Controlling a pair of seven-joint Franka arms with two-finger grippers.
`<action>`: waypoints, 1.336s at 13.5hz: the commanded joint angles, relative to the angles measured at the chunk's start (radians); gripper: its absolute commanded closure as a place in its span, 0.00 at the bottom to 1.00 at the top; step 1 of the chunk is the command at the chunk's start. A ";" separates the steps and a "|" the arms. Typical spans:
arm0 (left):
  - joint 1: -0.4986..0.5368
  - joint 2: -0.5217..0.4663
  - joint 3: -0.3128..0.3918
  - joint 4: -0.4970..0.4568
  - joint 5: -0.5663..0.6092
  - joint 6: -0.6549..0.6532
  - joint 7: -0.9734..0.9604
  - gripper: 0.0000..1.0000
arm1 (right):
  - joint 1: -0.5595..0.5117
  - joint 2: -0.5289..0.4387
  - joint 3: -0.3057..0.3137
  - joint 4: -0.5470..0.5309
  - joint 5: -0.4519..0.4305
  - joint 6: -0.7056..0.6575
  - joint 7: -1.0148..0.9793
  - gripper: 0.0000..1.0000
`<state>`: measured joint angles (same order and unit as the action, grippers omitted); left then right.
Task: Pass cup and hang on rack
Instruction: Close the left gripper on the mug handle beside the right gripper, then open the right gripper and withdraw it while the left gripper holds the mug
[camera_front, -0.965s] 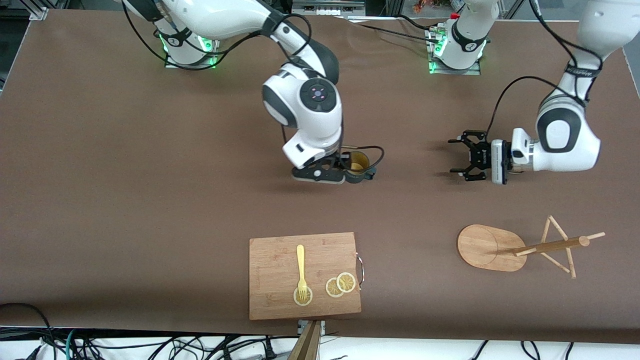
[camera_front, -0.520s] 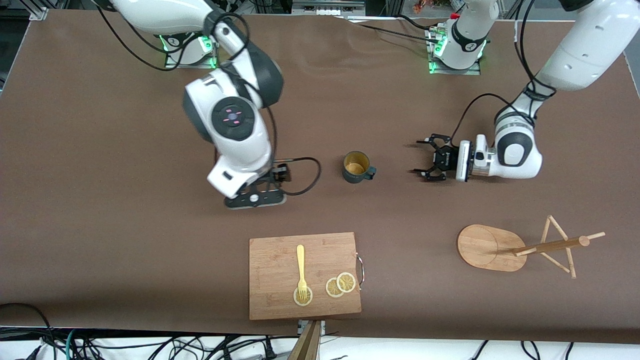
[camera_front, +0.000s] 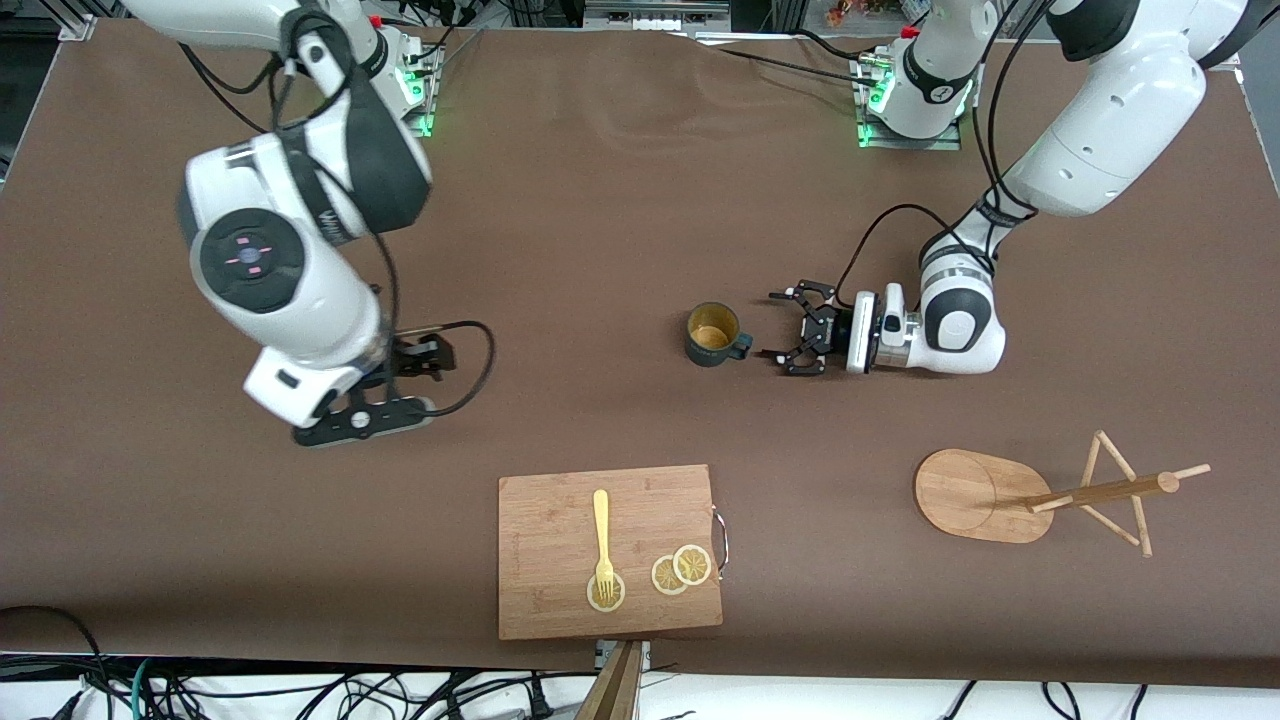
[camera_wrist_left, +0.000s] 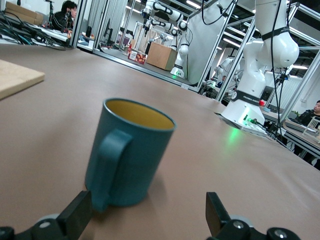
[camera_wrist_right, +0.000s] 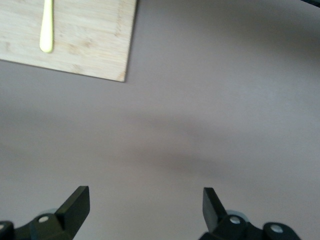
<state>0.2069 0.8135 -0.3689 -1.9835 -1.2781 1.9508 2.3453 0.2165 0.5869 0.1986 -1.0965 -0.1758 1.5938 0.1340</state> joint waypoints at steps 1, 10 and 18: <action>-0.017 0.027 0.004 0.060 -0.040 -0.004 0.043 0.00 | -0.083 -0.036 0.009 -0.016 0.044 -0.035 -0.089 0.00; -0.083 0.050 0.005 0.069 -0.102 -0.003 0.148 0.74 | -0.285 -0.134 0.005 -0.013 0.076 -0.167 -0.088 0.00; 0.063 -0.086 0.013 -0.069 -0.087 -0.021 -0.015 1.00 | -0.365 -0.211 -0.027 -0.013 0.075 -0.357 -0.091 0.00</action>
<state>0.2087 0.8374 -0.3548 -1.9505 -1.3486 1.9441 2.3994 -0.1092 0.4007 0.1672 -1.0958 -0.1167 1.2619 0.0514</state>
